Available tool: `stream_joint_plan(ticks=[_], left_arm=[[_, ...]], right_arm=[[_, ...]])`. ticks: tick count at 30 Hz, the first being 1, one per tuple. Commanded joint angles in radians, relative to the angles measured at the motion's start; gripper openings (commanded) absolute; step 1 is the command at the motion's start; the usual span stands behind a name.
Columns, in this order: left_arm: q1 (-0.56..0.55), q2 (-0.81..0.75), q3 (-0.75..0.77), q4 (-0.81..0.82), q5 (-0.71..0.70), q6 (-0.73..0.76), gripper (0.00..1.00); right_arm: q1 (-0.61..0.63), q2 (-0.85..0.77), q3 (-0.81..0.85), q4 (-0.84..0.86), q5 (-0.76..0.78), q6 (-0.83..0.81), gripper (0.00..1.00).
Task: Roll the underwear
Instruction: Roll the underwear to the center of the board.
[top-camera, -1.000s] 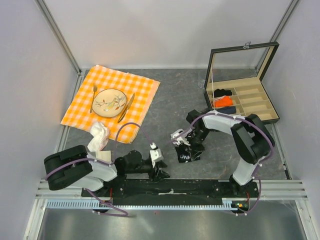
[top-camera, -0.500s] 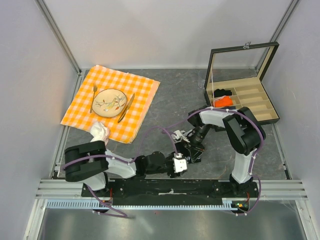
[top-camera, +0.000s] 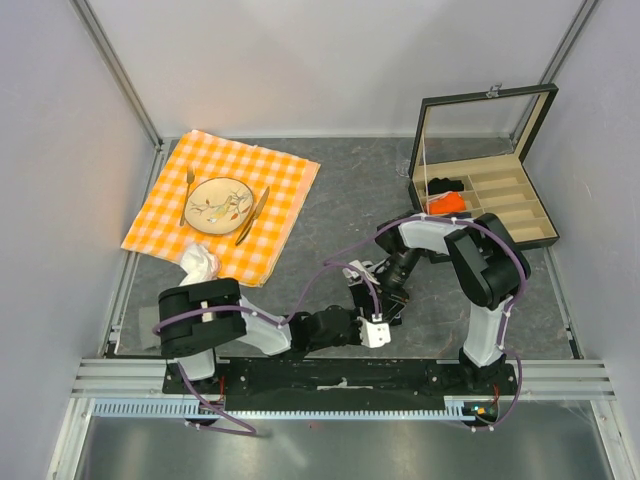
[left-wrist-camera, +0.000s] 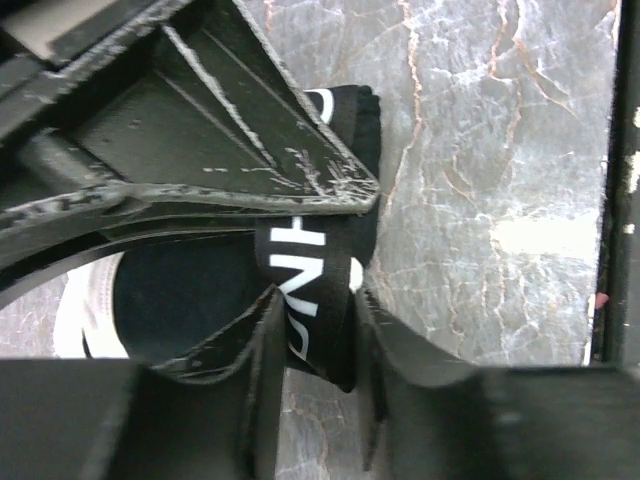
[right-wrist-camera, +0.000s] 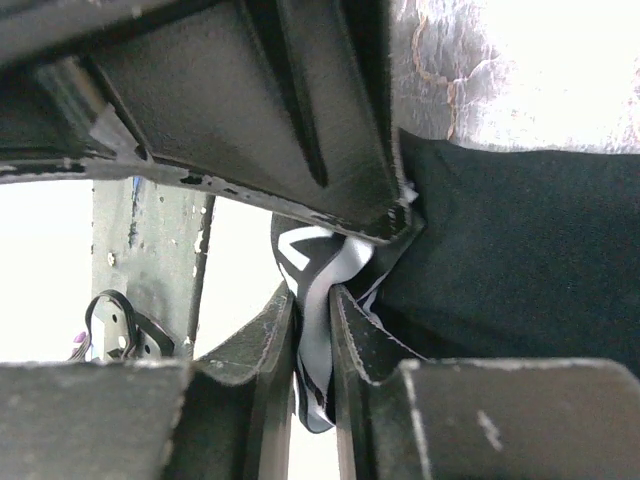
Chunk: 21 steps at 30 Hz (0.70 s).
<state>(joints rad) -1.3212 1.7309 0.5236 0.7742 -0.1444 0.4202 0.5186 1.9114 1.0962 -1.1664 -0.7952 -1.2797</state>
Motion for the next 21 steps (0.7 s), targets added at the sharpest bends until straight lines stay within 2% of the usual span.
stream_joint_plan(ticks=[1,2,4,7,10,13,15,20,21], left_arm=[[-0.006,0.013,0.038,-0.042,-0.023,0.028,0.26],[-0.006,0.012,0.036,-0.056,-0.018,0.008,0.14],[-0.006,0.006,0.036,-0.096,-0.02,-0.018,0.02],[0.004,-0.017,0.029,-0.153,0.018,-0.096,0.02],[0.045,-0.036,0.035,-0.22,0.124,-0.208,0.02],[0.117,-0.041,0.035,-0.256,0.273,-0.329,0.02],[0.203,-0.031,0.045,-0.268,0.438,-0.449,0.02],[0.35,0.039,0.091,-0.317,0.685,-0.663,0.02],[0.37,0.059,0.102,-0.326,0.719,-0.691,0.02]], right_arm=[[-0.009,-0.002,0.011,-0.007,-0.032,-0.015,0.26],[-0.02,-0.006,0.011,-0.007,-0.033,-0.014,0.27],[-0.034,-0.032,0.017,-0.006,-0.039,-0.007,0.31],[-0.084,-0.086,0.033,0.005,-0.055,0.02,0.37],[-0.158,-0.156,0.053,0.013,-0.065,0.025,0.42],[-0.225,-0.228,0.07,0.016,-0.065,0.017,0.45],[-0.259,-0.287,0.068,0.016,-0.062,-0.001,0.45],[-0.255,-0.437,-0.036,0.036,-0.099,-0.127,0.46],[-0.247,-0.49,-0.064,0.049,-0.107,-0.16,0.5]])
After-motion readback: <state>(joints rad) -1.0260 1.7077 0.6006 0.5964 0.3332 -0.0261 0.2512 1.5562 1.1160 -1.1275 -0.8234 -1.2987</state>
